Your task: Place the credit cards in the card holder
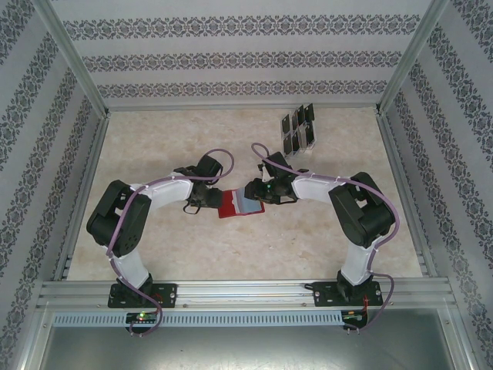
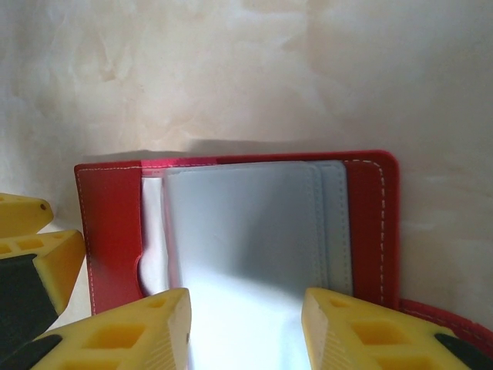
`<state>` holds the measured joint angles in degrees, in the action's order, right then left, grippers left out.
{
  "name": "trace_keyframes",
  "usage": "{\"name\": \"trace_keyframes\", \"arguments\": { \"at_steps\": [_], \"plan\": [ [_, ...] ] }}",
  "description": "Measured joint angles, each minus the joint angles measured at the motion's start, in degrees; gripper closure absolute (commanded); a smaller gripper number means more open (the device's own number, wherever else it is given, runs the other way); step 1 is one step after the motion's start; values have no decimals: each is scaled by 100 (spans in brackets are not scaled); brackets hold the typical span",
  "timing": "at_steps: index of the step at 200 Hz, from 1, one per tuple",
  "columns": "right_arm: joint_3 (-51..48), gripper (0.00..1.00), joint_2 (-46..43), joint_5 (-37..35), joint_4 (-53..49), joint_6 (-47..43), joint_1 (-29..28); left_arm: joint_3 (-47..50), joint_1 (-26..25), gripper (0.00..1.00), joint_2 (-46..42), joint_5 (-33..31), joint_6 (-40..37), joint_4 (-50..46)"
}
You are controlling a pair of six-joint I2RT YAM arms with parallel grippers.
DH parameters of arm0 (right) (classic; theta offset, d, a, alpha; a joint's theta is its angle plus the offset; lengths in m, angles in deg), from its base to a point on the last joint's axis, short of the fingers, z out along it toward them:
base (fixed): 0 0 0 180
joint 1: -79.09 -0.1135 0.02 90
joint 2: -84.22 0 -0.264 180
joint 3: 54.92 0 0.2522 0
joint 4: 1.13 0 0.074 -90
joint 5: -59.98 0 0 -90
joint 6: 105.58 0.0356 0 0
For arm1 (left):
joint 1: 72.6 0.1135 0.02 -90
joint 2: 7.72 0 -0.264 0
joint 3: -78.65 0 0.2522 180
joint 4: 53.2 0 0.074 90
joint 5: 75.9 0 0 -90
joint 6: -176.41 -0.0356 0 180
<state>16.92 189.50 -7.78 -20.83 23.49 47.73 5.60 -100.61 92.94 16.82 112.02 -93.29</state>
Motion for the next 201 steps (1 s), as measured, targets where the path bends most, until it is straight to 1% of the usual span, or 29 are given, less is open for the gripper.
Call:
{"name": "trace_keyframes", "arguments": {
  "at_steps": [25,91,136,201],
  "plan": [
    [46,52,2,-7,-55,0,-44,0,0,47,2,0,-17,0],
    [339,52,225,59,-144,4,-332,0,0,47,35,2,-17,11],
    [341,52,225,330,-31,136,-380,4,0,47,35,4,-15,17],
    [326,52,249,828,516,531,-452,26,0,47,35,7,-15,61]
  ]
}}
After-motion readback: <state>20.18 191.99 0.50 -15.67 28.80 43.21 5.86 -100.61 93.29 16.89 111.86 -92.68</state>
